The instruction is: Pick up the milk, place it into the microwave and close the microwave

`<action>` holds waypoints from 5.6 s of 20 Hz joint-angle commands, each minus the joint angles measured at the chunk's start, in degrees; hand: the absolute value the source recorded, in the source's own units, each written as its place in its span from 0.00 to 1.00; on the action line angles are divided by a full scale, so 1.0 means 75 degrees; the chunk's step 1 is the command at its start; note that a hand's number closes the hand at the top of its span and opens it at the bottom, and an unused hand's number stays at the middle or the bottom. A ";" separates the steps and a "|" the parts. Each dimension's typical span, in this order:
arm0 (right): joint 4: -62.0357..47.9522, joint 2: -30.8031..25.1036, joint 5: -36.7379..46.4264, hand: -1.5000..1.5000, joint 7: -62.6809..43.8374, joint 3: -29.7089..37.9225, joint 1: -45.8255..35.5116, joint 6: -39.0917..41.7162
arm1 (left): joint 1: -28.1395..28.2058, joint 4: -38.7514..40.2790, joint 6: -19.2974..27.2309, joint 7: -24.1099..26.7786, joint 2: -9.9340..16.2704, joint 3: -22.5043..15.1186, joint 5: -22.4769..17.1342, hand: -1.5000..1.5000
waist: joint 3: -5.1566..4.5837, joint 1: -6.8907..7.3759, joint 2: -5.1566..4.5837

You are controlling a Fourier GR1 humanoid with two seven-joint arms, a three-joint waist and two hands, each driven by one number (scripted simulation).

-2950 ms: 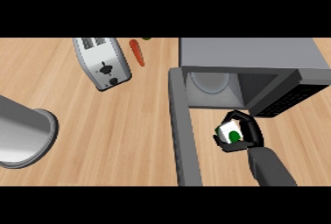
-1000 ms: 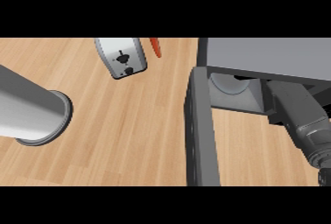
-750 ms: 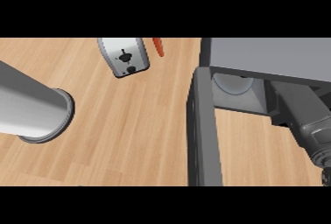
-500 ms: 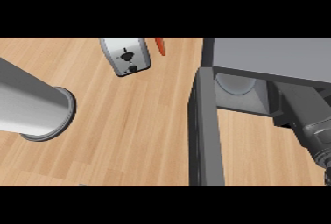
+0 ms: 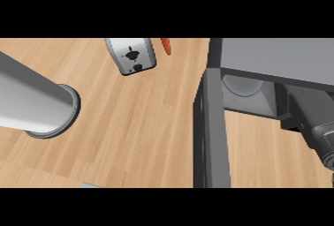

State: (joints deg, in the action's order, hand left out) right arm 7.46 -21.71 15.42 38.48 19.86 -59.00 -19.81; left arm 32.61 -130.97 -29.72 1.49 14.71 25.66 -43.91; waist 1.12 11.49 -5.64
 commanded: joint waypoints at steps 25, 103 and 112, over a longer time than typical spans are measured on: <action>-0.0233 0.0868 0.0312 0.00 -0.0972 -0.0424 -0.1178 0.0101 | -0.0633 0.0343 0.0038 -0.0356 0.0429 -0.0201 0.0350 0.00 | -0.0127 0.0311 0.0111; 0.7378 0.0670 -0.2670 0.00 0.1233 -0.0580 0.9156 0.7039 | -0.4416 0.6444 0.1940 0.1836 -0.1961 -0.6926 0.7778 1.00 | -0.0183 -0.2024 0.0799; 1.0015 0.0362 -0.4331 0.00 -0.0266 -0.0892 0.9933 0.7884 | -0.5751 0.7560 0.3599 0.1061 -0.1960 -0.9111 0.6399 1.00 | -0.0178 -0.2120 0.0749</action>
State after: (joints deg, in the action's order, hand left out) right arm 77.20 -17.22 -12.68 35.76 13.74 13.25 31.19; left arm -7.15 -77.14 -9.79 12.31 0.30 -34.15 8.65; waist -0.23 -3.83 0.18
